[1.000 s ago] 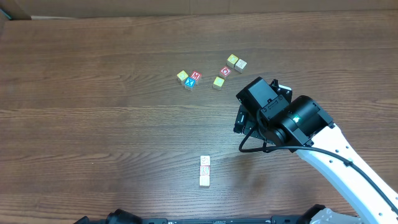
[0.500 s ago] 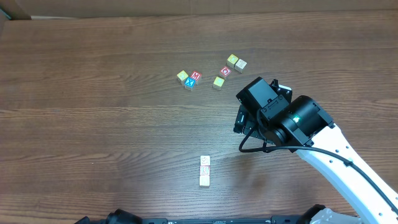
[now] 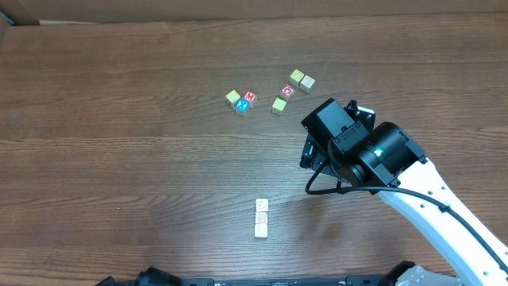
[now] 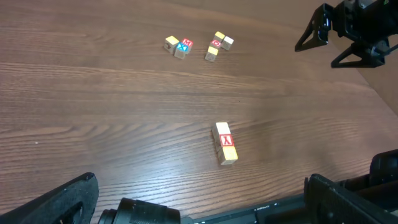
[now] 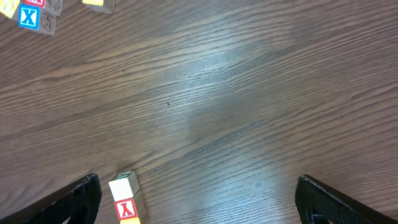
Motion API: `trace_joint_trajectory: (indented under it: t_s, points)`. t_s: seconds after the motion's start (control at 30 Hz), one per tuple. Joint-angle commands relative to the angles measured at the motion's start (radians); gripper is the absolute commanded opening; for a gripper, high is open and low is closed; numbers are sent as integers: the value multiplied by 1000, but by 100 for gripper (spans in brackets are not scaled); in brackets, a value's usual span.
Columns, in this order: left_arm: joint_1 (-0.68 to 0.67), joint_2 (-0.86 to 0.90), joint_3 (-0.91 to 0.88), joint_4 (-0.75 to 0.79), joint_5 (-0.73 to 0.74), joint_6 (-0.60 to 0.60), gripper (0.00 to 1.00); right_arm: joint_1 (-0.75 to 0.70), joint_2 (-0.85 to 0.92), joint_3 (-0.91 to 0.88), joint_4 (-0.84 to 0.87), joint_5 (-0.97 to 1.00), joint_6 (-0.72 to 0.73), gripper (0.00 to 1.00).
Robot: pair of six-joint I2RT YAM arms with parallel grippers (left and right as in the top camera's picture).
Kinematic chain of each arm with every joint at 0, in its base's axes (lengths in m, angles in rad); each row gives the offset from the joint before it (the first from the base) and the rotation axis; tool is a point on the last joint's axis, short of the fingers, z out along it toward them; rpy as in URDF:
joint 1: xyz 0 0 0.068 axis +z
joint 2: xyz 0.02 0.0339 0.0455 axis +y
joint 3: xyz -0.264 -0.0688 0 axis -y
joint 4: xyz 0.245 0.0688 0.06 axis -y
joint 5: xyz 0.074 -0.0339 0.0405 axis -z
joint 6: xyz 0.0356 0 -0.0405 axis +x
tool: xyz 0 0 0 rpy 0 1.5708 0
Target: Flip 3 blocks
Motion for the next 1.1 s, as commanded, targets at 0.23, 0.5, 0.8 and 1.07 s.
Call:
trace_joint_trajectory:
  t_s: [0.23,0.5,0.8,1.07]
  points:
    - [4,-7,3,0,14,-10,100,-7,-48,14,18,130,-3,100]
    - [4,-7,3,0,14,-10,100,-24,-284,-41,174,353,-124,100]
    - [4,-7,3,0,14,-10,100,-236,-745,-262,401,292,-250,100]
    - [4,-7,3,0,14,-10,100,-372,-1155,-664,625,158,-266,100]
